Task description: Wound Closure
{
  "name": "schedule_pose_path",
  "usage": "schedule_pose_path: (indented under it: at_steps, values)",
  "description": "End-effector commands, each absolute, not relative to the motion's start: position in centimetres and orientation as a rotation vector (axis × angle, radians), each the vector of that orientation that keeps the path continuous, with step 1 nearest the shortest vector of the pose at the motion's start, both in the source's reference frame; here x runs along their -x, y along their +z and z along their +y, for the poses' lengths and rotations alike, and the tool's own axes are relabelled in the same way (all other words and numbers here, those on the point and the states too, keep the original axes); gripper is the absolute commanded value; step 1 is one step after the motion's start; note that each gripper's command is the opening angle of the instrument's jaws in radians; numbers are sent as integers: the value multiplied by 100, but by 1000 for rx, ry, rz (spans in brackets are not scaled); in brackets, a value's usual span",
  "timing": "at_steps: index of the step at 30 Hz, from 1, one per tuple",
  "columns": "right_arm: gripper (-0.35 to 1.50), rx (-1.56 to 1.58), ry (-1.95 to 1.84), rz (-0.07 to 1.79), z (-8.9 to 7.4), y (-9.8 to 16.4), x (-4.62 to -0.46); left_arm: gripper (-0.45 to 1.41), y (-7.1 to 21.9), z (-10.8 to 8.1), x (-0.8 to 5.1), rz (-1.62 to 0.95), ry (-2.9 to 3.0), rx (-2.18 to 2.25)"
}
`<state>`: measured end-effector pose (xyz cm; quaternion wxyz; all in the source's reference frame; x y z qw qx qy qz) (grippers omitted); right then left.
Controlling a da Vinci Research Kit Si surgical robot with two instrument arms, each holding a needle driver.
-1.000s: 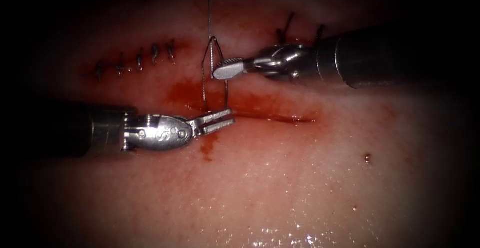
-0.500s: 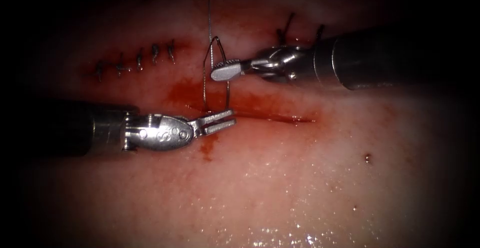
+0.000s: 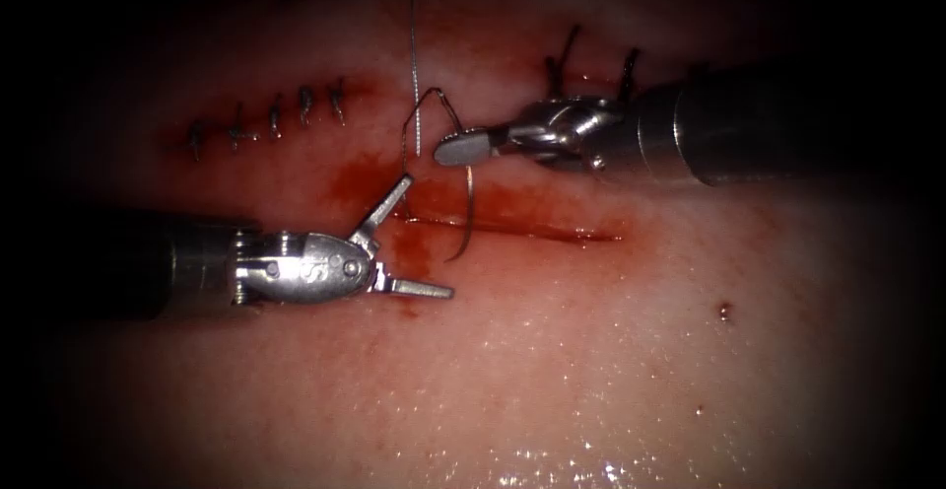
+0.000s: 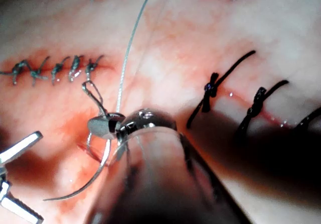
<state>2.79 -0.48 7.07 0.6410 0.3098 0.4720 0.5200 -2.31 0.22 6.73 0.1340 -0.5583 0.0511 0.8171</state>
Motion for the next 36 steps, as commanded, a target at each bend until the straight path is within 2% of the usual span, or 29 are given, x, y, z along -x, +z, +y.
schedule_pose_path:
  at_steps: [1,3,4,5,7,8,10,12,19,36]
  values:
    - [-35,-688,1158,1091,-53,713,-284,126,676,17,232,120,2352,1619]
    - [-35,-638,1099,1131,-53,713,-284,116,674,18,225,66,2315,1620]
    - [-35,-601,1051,1160,-53,713,-284,69,673,19,221,27,2286,1621]
    - [-35,-562,1004,1195,-53,713,-285,37,673,20,214,-41,2236,1619]
    - [-35,-527,970,1222,-54,713,-287,-3,675,22,205,-96,2208,1627]
    - [-35,-496,938,1230,-55,713,-288,-13,677,24,199,-128,2219,1617]
    - [-35,-449,879,1238,-57,712,-290,-18,682,28,193,-166,2242,1597]
    - [-35,-397,817,1257,-59,711,-292,-42,689,29,188,-204,2270,1578]
    - [-35,-208,605,1324,-63,708,-295,-45,713,21,190,-244,2385,1453]
    - [-35,-101,510,1398,-59,689,-302,-45,765,44,207,-399,2630,1152]
